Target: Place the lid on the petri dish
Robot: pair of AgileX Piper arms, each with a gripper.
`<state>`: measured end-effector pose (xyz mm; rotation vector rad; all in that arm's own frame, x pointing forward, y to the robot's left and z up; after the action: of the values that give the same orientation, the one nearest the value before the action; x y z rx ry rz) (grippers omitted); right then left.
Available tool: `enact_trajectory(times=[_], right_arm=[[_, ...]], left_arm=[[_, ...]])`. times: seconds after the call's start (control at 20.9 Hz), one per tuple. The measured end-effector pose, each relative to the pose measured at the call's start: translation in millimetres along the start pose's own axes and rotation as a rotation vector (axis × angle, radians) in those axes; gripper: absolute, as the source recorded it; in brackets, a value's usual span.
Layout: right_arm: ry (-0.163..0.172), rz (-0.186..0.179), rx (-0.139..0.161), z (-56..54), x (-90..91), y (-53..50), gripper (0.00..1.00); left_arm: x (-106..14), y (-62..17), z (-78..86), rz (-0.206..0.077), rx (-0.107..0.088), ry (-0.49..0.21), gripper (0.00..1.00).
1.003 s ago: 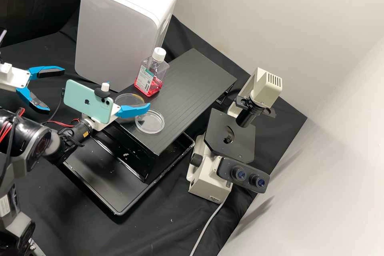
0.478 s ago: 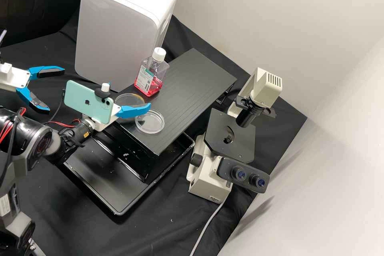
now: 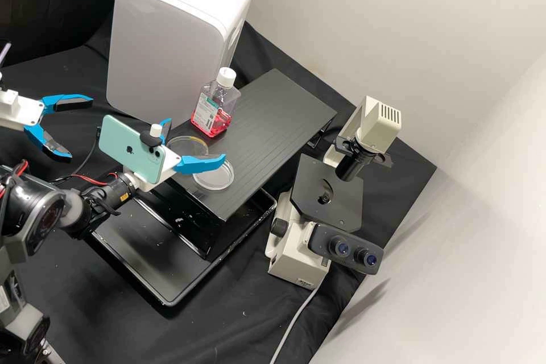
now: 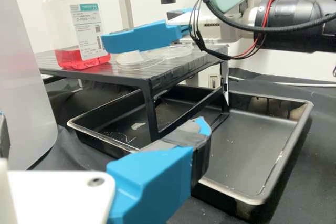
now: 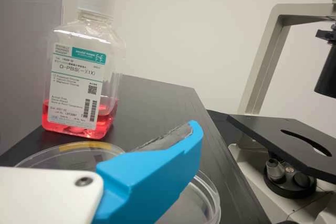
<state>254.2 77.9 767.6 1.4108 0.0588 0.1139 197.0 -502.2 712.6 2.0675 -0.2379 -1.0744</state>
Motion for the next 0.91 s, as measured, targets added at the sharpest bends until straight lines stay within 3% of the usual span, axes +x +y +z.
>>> enact_trajectory(times=[0.57, 0.67, 0.91], right_arm=[[-0.004, -0.018, -0.027, 0.9, 0.5, -4.9, 1.0], [0.003, -0.033, -0.029, -0.5, -1.6, -8.3, 1.0], [-0.018, -0.068, -0.042, 6.2, -10.3, -14.1, 1.0]], left_arm=[[0.5, 0.7, -0.3, 0.002, 0.002, 0.0, 1.0], [0.5, 0.7, -0.3, 0.002, 0.002, 0.0, 1.0], [0.5, 0.7, -0.3, 0.002, 0.002, 0.0, 1.0]])
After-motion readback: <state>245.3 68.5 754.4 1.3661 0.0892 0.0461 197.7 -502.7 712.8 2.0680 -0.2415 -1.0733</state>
